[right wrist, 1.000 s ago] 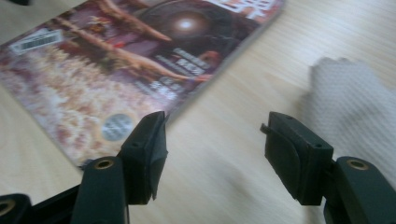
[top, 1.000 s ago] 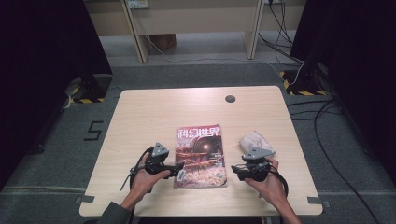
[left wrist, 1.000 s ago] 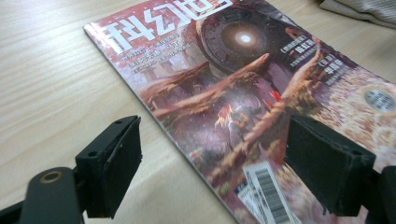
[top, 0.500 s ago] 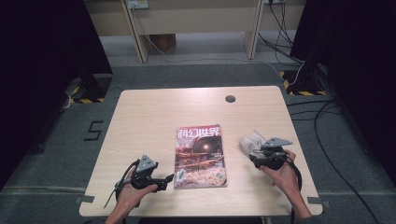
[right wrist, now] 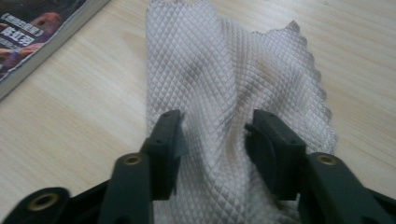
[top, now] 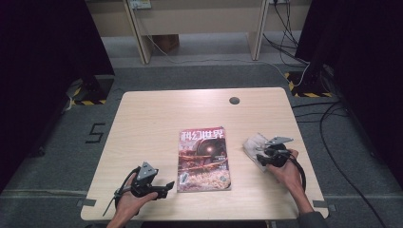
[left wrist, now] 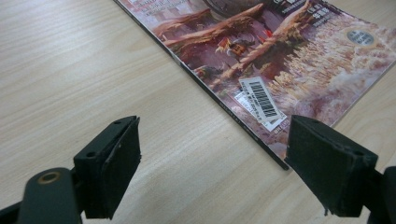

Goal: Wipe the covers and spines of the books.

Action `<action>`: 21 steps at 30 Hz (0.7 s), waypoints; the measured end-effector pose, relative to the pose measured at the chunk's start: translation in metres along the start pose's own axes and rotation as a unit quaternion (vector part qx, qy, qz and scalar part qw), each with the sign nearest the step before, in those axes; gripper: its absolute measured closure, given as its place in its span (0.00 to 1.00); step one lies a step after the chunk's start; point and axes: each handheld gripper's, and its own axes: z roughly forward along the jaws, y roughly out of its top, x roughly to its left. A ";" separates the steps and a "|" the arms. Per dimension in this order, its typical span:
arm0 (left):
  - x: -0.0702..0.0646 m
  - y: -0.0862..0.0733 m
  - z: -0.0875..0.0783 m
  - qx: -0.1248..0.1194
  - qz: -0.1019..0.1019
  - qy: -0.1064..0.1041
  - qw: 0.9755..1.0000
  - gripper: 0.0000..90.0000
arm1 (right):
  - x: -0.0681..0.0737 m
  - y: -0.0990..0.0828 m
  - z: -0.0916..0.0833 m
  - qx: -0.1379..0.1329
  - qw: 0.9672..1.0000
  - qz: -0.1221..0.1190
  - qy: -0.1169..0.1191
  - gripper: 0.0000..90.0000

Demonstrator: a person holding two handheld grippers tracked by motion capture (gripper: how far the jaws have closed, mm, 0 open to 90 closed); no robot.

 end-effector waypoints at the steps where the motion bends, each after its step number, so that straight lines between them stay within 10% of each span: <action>1: -0.001 0.000 0.001 0.001 0.000 -0.001 1.000 0.19 | 0.000 0.000 0.000 0.000 1.000 0.000 0.000 0.65; 13: -0.004 0.000 0.003 0.005 0.012 -0.003 1.000 0.19 | -0.004 0.030 0.029 -0.008 1.000 0.022 -0.006 0.61; 21: -0.002 0.001 0.001 0.001 0.011 -0.001 1.000 0.19 | -0.005 0.031 0.016 -0.027 0.999 0.031 0.000 0.48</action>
